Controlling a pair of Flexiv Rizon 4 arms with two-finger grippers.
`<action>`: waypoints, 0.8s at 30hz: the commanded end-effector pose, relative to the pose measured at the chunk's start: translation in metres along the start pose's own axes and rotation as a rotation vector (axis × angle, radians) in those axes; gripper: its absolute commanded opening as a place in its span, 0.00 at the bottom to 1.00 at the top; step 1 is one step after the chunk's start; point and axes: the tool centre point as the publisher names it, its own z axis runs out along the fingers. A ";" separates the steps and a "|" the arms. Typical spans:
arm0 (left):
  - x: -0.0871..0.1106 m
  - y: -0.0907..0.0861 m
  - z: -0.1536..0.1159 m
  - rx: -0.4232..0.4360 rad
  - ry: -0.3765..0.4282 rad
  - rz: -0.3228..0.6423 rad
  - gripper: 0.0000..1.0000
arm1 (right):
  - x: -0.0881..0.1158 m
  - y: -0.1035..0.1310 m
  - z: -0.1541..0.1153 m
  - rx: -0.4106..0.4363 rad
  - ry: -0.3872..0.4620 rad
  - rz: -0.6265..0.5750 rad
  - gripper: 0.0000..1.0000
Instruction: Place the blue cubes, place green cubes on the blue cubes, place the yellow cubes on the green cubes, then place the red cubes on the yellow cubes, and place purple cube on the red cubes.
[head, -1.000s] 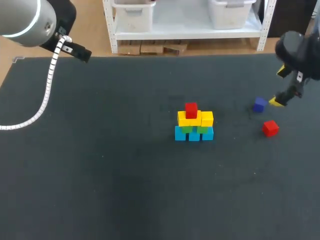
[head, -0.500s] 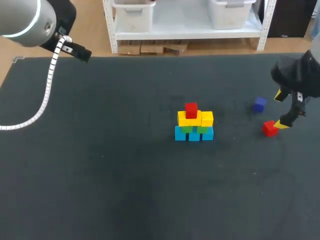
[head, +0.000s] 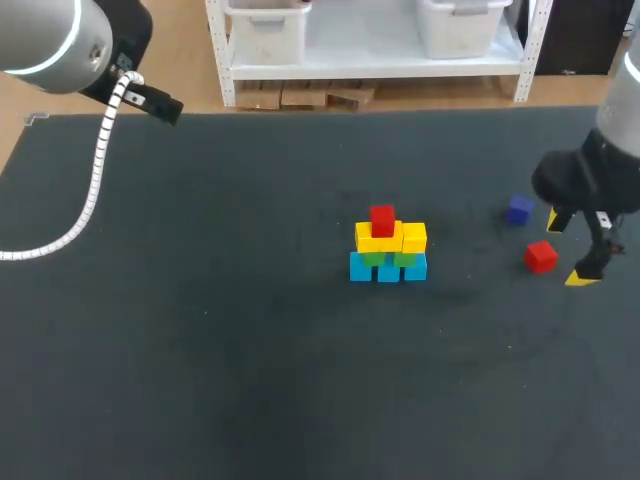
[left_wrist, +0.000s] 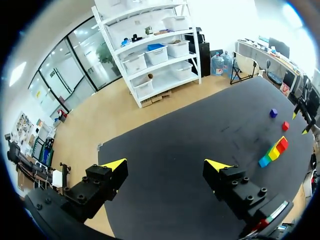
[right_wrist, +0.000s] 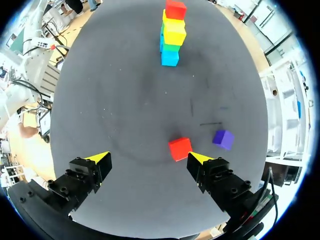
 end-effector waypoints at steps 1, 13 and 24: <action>0.000 0.001 0.000 0.004 -0.001 0.001 1.00 | 0.001 -0.006 0.011 -0.004 -0.017 0.004 1.00; 0.000 0.001 0.000 0.004 -0.001 0.001 1.00 | -0.006 -0.016 0.034 -0.013 0.037 -0.080 1.00; 0.000 0.001 0.000 0.004 -0.001 0.001 1.00 | 0.004 -0.024 0.048 -0.044 0.048 -0.068 1.00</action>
